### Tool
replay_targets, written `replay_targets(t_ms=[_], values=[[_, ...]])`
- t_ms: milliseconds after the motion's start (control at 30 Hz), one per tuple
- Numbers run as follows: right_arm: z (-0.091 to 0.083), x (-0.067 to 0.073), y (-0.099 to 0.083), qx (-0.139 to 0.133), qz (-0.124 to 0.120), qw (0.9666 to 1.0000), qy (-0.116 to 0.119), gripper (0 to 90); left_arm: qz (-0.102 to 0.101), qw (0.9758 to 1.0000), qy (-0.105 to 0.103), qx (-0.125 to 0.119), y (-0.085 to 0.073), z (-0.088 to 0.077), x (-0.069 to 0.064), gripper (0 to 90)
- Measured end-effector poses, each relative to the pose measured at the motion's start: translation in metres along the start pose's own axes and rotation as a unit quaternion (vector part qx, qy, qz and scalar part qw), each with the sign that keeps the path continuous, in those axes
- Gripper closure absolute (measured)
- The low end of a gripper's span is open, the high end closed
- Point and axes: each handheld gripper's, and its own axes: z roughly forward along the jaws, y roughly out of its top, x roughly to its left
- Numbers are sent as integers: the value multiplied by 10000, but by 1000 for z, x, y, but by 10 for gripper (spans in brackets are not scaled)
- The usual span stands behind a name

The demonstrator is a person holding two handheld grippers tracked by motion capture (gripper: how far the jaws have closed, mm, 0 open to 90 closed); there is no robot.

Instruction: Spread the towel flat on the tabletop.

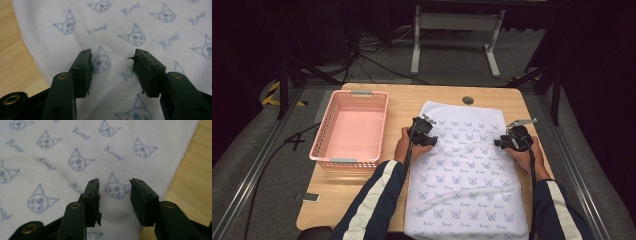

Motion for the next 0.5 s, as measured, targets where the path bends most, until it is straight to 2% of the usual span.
replay_targets(t_ms=[33,100,200,267,300,333,367,400,433,467,500], values=[[-4,2,-4,46,-32,10000,29,598,154,9999,-33,-16,-4,-3,-3,512],[-13,5,-13,87,-110,9998,139,600,244,9994,-227,63,-11,-10,-12,520],[-32,13,-31,265,-271,9988,294,598,481,9969,-553,301,-20,-23,-23,518],[-35,15,-34,318,-276,9985,343,593,448,9959,-677,402,-22,-27,-26,510],[-40,17,-36,438,-346,9976,412,581,341,9963,-711,350,-22,-28,-27,484],[-43,18,-37,548,-425,9965,457,549,323,9970,-644,280,-20,-28,-26,449],[-44,17,-36,555,-447,9966,408,535,333,9979,-495,249,-16,-28,-23,425],[-45,15,-33,496,-346,9976,343,546,268,9986,-433,139,-13,-26,-21,403],[-45,12,-31,434,-292,9981,337,546,102,9990,-435,54,-8,-24,-17,380],[-44,8,-27,344,-234,9988,269,547,-62,9996,-259,-68,-3,-21,-14,356],[-43,3,-20,233,-127,9995,152,546,-104,9998,-96,-127,2,-18,-11,339]])
